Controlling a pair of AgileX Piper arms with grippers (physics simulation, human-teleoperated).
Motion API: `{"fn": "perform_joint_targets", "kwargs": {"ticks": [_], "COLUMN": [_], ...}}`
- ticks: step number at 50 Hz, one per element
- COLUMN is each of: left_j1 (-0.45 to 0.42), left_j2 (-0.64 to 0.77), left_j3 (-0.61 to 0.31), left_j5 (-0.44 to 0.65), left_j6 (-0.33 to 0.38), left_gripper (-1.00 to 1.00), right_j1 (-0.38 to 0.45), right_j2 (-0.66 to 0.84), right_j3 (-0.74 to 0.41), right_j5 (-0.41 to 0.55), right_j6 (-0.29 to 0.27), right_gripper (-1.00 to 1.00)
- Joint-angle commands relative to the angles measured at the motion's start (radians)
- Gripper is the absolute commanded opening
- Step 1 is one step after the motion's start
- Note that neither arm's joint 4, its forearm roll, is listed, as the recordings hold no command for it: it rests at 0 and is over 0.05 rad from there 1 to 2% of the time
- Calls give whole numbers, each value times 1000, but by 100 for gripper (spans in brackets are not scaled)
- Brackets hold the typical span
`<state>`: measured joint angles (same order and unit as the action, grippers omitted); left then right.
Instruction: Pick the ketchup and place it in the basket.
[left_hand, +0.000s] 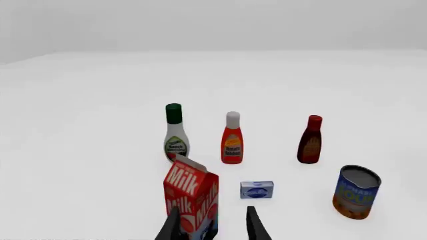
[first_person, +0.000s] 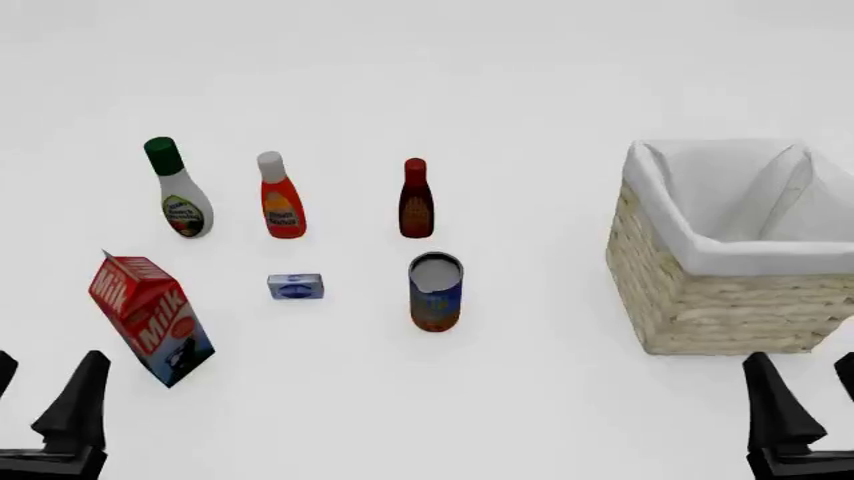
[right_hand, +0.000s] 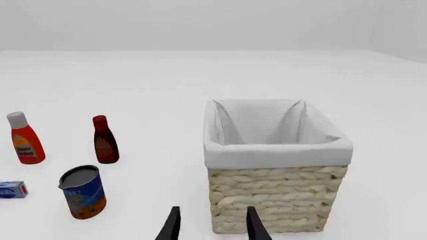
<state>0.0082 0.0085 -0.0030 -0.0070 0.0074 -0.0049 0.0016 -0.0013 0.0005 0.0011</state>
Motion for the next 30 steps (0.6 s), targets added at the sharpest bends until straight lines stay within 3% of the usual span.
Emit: {"fn": "perform_joint_targets", "kwargs": {"ticks": [1,7,9,11,12,14,15,16,30], "left_j1": [9,-6,26,42,60,59,62,45,1], "left_j2": [53,210,324,441,485,543,543,570,826], "left_j3": [-11,-49,-69,-106,-119,-170,-177,-207,-466], "left_j5": [-28,-128,-187,-236,-260,-260,-265,-252,-212], "left_j6": [7,35,82,34,89,71,108,68,94], "left_gripper": [100,100,100,100,100,100,100,100,100], "right_j1": [3,-1,-2,-1,-1,3,7,8,5], "right_j2": [3,1,0,0,0,2,2,2,12], "right_j3": [-3,-3,-6,-4,-3,-2,-2,-1,-2], "right_j5": [-1,-3,-2,-3,-3,-2,-2,-2,-7], "right_j6": [-5,-11,-13,-12,-10,-9,-10,-10,-18], "right_gripper": [100,100,100,100,100,100,100,100,100]}}
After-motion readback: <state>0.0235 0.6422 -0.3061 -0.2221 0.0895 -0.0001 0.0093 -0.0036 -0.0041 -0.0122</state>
